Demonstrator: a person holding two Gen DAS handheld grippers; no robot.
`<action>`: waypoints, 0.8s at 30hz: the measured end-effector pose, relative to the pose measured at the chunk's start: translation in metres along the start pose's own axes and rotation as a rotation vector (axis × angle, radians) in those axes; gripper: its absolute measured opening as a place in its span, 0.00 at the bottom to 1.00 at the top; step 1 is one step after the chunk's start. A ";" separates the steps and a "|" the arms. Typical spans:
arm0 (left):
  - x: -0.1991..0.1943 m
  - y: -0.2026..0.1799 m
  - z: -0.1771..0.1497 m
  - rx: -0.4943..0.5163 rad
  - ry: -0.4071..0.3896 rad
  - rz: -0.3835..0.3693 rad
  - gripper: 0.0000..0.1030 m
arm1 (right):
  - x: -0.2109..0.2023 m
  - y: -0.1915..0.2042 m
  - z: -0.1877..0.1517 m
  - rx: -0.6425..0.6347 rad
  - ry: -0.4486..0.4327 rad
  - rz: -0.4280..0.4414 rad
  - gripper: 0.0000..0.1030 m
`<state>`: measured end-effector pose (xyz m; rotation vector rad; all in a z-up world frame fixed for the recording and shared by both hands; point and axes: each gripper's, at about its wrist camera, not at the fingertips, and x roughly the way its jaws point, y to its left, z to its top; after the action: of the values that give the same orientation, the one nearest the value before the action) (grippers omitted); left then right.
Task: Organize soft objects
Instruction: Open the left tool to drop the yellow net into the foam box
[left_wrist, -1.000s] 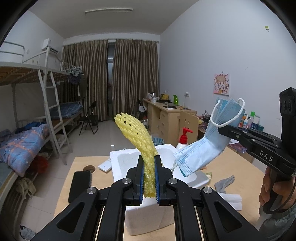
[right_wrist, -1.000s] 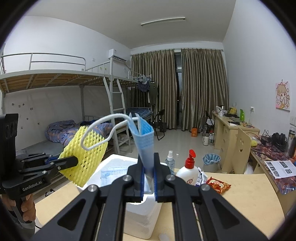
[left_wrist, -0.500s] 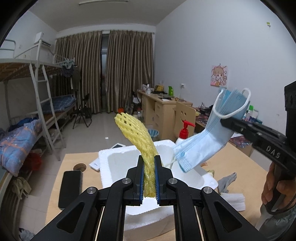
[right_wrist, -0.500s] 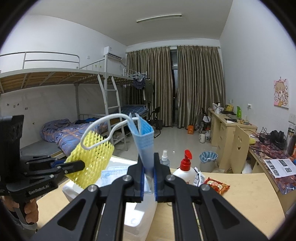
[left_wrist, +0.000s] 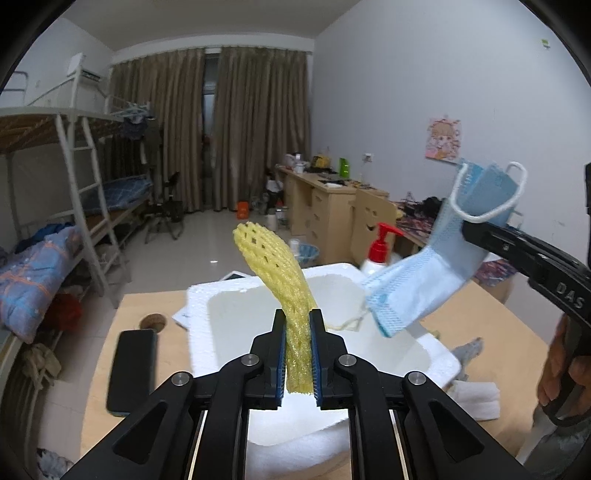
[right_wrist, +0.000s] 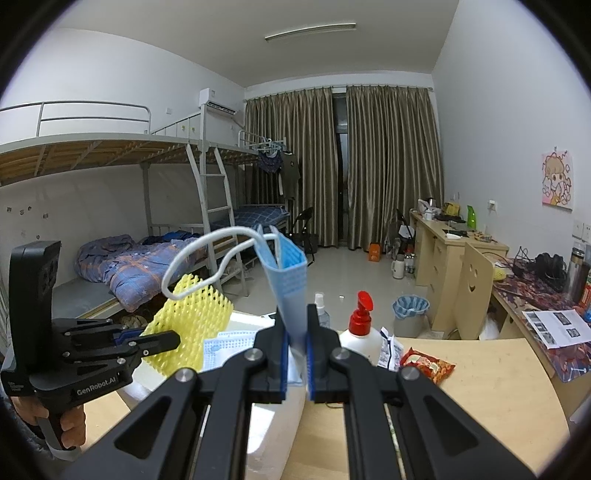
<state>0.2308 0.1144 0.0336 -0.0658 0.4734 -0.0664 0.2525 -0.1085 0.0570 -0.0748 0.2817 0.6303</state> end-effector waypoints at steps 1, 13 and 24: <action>0.001 0.001 0.001 -0.004 -0.001 0.017 0.42 | 0.000 0.000 0.000 0.001 0.000 -0.001 0.10; -0.014 0.000 -0.003 0.019 -0.065 0.068 0.94 | 0.004 0.001 0.000 0.005 0.006 -0.002 0.10; -0.032 0.015 -0.008 -0.020 -0.092 0.108 0.95 | 0.018 0.012 0.001 -0.013 0.026 0.035 0.10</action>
<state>0.1994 0.1311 0.0401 -0.0631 0.3850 0.0471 0.2592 -0.0887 0.0533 -0.0903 0.3042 0.6659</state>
